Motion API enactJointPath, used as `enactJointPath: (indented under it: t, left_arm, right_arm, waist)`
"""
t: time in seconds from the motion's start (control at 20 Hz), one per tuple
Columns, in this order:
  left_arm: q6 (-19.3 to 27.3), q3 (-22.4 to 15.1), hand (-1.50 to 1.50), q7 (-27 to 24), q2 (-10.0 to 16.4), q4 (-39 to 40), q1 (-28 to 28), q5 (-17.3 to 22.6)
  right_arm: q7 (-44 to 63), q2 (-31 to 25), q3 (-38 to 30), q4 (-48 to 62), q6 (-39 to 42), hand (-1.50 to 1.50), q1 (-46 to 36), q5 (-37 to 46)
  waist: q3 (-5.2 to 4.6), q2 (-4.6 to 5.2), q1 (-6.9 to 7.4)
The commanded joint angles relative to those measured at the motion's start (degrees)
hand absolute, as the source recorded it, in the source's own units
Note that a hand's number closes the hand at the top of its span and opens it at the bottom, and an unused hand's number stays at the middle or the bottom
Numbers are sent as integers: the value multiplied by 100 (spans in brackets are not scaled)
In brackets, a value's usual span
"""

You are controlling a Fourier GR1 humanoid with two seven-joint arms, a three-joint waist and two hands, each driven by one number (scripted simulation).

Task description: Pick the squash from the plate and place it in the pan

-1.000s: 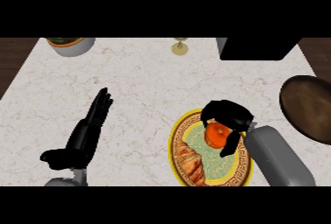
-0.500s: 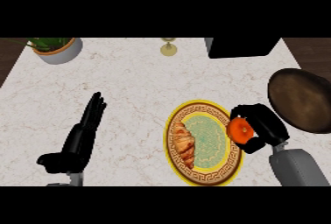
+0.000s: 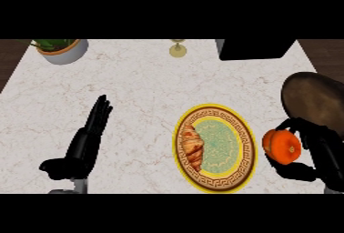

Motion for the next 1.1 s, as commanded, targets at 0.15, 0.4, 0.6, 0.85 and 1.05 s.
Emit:
enactJointPath:
  t: [0.15,0.4,0.6,0.85,1.05]
  left_arm:
    - [-121,-97,0,-270,-164,275,-66,-44]
    - [-136,-153,0,34,-71,-212,103,-156]
    - [-91,-129,0,81,-185,184,-290,-228]
    - [-329,-128,0,-53,-145,85,-162,-43]
    - [-135,-36,0,406,-233,24,-606,-109]
  right_arm:
    - [633,83,-1072,-592,326,150,231,-1086]
    - [-114,-169,-1804,634,-104,150,-260,-1407]
    - [-848,-562,-2261,2140,-661,150,-1047,-1394]
    - [-1502,-912,-2608,3761,-1895,150,-1954,-891]
    - [-2067,-1225,-3014,5158,-2027,150,-2821,-1469]
  waist:
    - [11,70,257]
    - [15,75,311]
    - [19,90,333]
    - [27,117,453]
    - [26,114,417]
